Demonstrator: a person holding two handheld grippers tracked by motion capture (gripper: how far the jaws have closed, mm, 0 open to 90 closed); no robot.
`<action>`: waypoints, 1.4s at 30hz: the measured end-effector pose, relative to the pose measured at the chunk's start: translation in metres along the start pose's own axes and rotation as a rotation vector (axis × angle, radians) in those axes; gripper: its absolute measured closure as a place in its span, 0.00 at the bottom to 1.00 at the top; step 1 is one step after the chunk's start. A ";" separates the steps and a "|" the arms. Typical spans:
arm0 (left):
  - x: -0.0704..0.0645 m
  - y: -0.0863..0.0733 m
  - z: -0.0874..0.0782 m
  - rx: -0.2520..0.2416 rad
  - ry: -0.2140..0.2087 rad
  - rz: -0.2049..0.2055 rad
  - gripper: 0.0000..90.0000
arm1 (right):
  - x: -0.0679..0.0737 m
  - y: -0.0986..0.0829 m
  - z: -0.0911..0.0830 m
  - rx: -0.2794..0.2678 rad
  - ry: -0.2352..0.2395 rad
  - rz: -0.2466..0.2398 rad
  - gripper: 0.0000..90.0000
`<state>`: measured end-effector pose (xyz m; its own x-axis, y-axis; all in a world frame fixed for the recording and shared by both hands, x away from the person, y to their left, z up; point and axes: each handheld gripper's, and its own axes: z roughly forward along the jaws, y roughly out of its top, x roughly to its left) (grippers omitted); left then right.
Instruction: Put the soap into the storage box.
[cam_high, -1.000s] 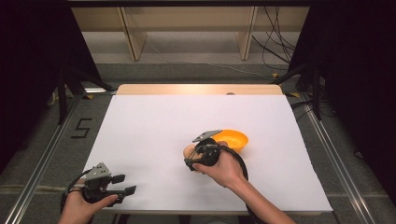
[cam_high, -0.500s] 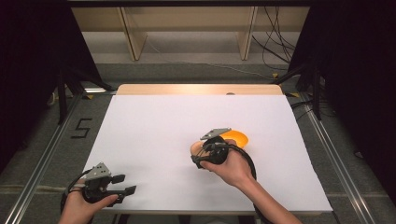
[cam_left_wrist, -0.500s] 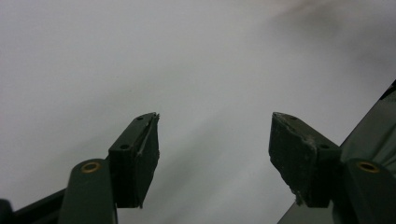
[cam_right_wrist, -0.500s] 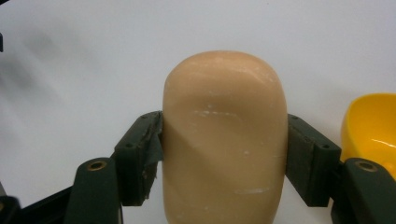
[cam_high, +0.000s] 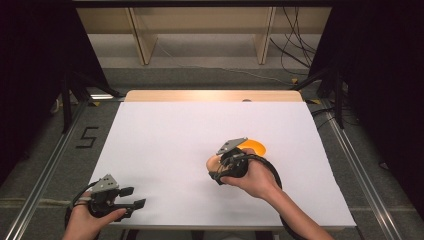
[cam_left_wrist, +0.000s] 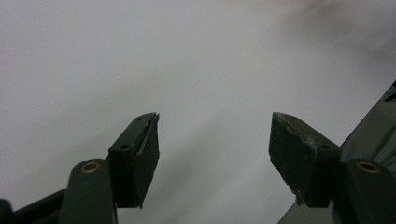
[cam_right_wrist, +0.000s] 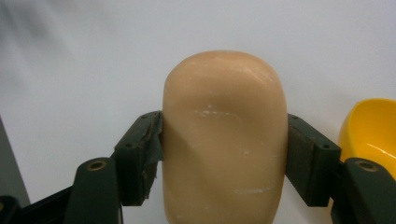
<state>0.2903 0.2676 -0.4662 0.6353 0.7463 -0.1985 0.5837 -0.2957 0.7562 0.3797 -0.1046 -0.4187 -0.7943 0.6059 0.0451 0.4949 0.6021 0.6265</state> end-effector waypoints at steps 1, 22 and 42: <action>0.000 0.000 0.000 0.001 0.002 -0.001 0.37 | -0.001 -0.001 -0.001 0.007 0.001 -0.022 0.39; 0.000 0.000 0.000 0.000 0.001 -0.001 0.37 | -0.024 -0.007 -0.017 0.086 0.071 -0.174 0.39; 0.000 0.000 0.001 0.002 0.000 -0.004 0.37 | -0.047 -0.012 -0.027 0.173 0.059 -0.289 0.39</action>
<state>0.2907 0.2667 -0.4670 0.6330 0.7475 -0.2014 0.5870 -0.2939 0.7544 0.4015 -0.1544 -0.4070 -0.9269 0.3694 -0.0663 0.2953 0.8268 0.4788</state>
